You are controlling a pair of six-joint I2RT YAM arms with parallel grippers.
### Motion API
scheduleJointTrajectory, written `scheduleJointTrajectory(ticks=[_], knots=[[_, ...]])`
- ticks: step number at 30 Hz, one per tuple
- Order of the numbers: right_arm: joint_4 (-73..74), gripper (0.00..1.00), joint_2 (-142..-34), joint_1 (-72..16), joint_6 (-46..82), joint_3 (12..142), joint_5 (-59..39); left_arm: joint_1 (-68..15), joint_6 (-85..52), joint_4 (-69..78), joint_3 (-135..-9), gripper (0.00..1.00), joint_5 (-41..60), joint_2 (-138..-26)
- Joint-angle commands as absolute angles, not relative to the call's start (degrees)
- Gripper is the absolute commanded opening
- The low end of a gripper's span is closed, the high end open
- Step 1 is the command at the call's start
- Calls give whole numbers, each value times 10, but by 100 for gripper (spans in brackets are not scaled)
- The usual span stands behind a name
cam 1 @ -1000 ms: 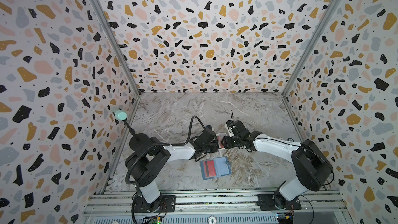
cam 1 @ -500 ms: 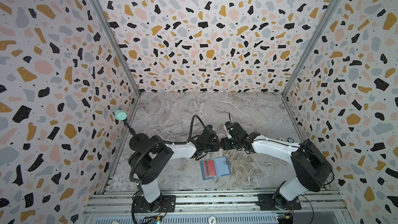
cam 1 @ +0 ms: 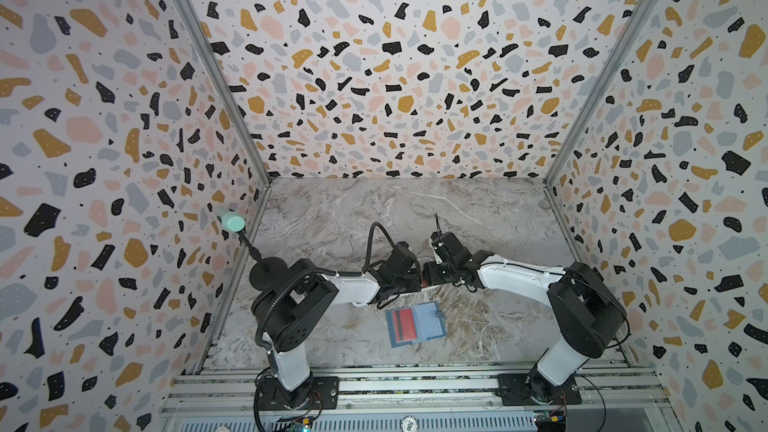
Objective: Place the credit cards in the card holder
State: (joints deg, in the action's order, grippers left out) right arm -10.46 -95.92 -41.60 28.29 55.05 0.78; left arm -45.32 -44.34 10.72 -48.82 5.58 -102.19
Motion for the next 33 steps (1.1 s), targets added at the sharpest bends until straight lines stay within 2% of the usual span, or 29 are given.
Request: scheduleJointTrajectory(ticks=[1, 33], knots=[[-115, 64, -963, -418, 283, 573, 18, -448, -442, 114, -500, 10, 64, -1034], [-147, 59, -922, -416, 267, 578, 72, -439, -456, 137, -486, 10, 84, -1050]])
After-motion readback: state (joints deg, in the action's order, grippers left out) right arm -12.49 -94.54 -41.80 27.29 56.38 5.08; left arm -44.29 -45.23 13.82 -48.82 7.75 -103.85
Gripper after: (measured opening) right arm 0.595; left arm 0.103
